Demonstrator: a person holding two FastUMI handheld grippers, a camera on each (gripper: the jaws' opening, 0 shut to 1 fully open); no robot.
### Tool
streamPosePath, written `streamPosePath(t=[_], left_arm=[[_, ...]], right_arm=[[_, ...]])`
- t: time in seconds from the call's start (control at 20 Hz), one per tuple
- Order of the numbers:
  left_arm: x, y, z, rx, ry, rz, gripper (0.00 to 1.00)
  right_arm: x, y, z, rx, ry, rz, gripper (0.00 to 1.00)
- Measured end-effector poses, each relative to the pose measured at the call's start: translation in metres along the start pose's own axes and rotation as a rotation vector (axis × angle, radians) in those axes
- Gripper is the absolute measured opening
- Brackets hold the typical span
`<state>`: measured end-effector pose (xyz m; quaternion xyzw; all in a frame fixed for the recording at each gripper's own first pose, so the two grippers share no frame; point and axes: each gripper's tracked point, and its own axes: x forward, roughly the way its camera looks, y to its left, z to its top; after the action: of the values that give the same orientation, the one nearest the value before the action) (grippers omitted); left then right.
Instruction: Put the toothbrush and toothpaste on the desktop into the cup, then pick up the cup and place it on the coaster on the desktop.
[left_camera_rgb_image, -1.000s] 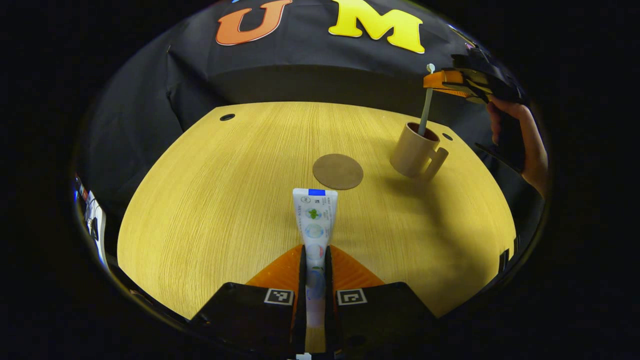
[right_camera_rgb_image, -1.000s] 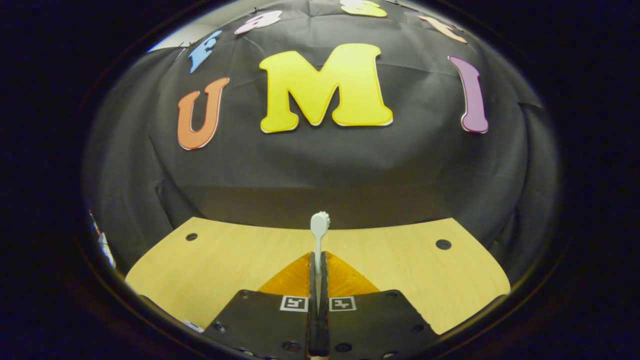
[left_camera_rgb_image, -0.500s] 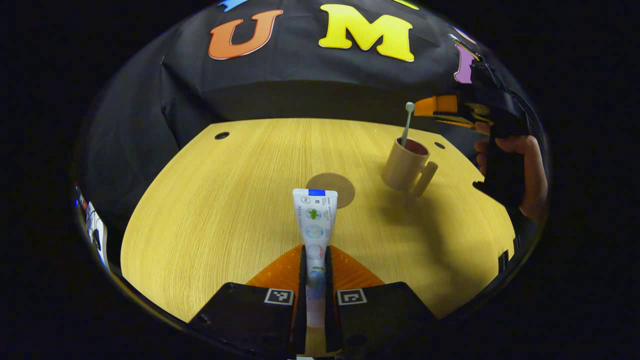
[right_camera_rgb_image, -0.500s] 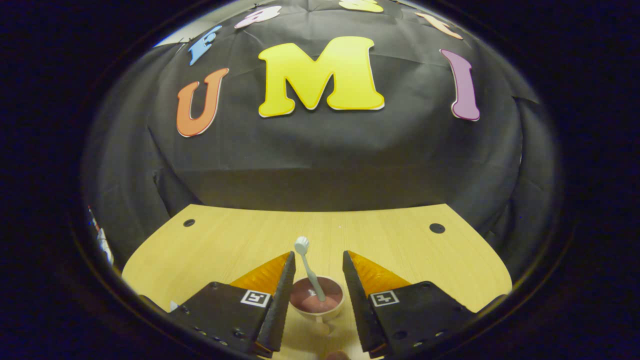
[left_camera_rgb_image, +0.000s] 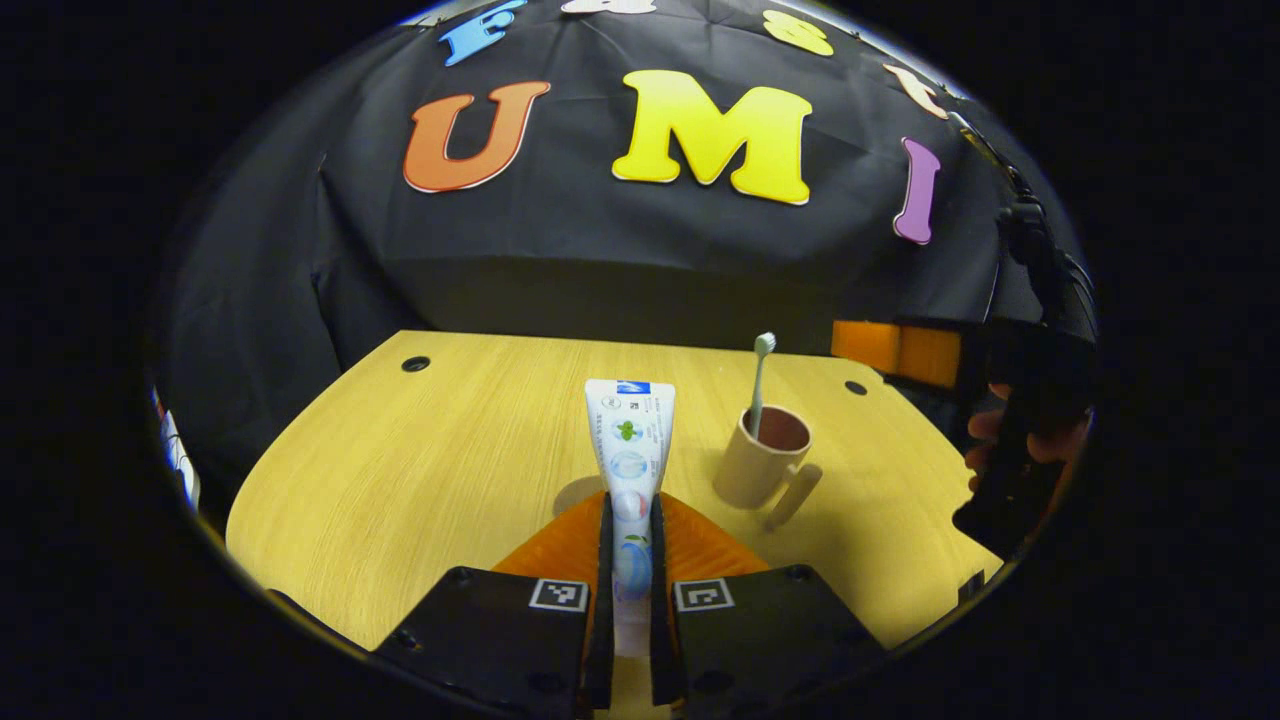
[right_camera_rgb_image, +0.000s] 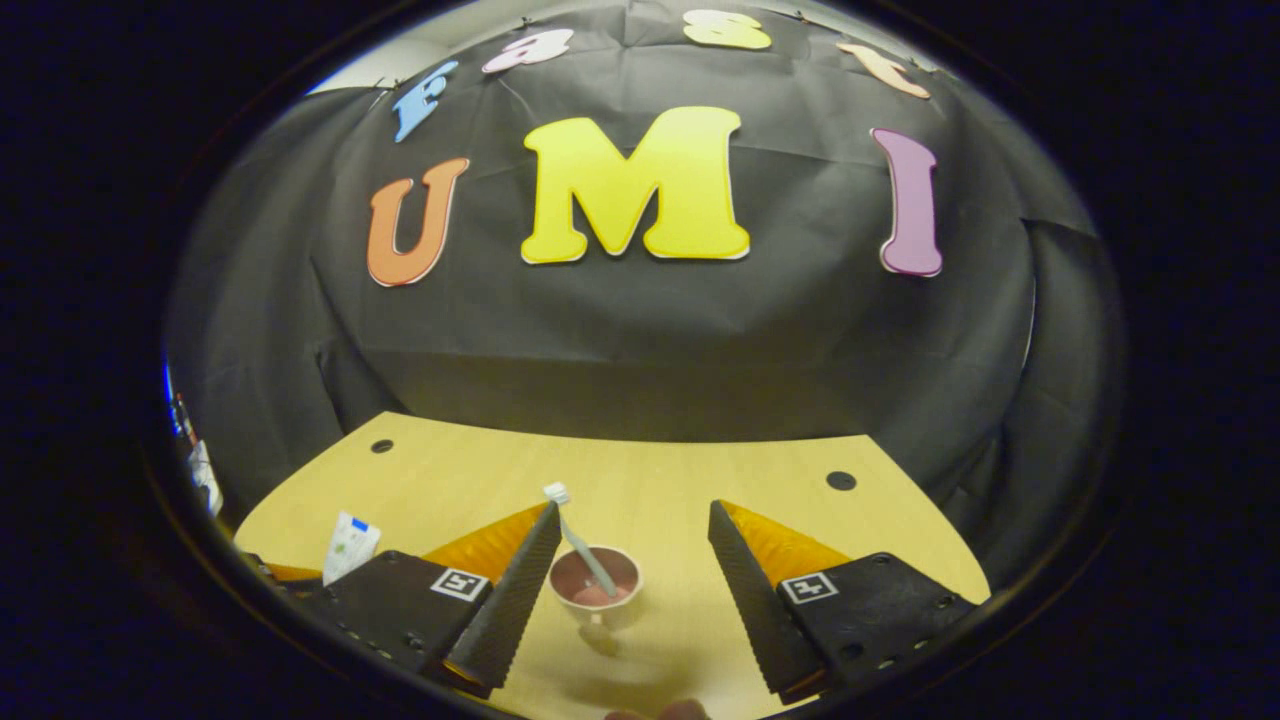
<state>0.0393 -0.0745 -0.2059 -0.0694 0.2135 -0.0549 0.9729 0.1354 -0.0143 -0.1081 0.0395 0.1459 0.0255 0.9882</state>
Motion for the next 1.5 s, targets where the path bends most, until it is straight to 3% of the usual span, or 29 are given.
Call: streamPosePath(t=[0.1,0.15,0.45,0.95,1.25,1.5], left_arm=[[0.012,-0.023,0.010,-0.005,-0.045,-0.030,0.17],[0.021,-0.035,0.015,-0.012,-0.065,-0.045,0.17],[0.052,-0.089,0.047,-0.020,-0.156,-0.086,0.18],[0.104,-0.133,0.099,0.000,-0.355,-0.103,0.17],[0.135,-0.136,0.100,0.097,-0.435,-0.087,0.17],[0.148,-0.131,0.085,0.124,-0.431,-0.074,0.17]], right_arm=[[-0.007,-0.023,-0.001,0.003,0.004,-0.023,0.95],[-0.010,-0.033,-0.003,0.006,0.009,-0.033,0.92],[-0.029,-0.096,-0.019,0.011,0.040,-0.106,0.95],[-0.047,-0.168,-0.050,0.006,0.096,-0.194,0.94],[-0.052,-0.186,-0.095,-0.011,0.189,-0.213,0.94],[-0.046,-0.175,-0.099,-0.024,0.202,-0.195,0.95]])
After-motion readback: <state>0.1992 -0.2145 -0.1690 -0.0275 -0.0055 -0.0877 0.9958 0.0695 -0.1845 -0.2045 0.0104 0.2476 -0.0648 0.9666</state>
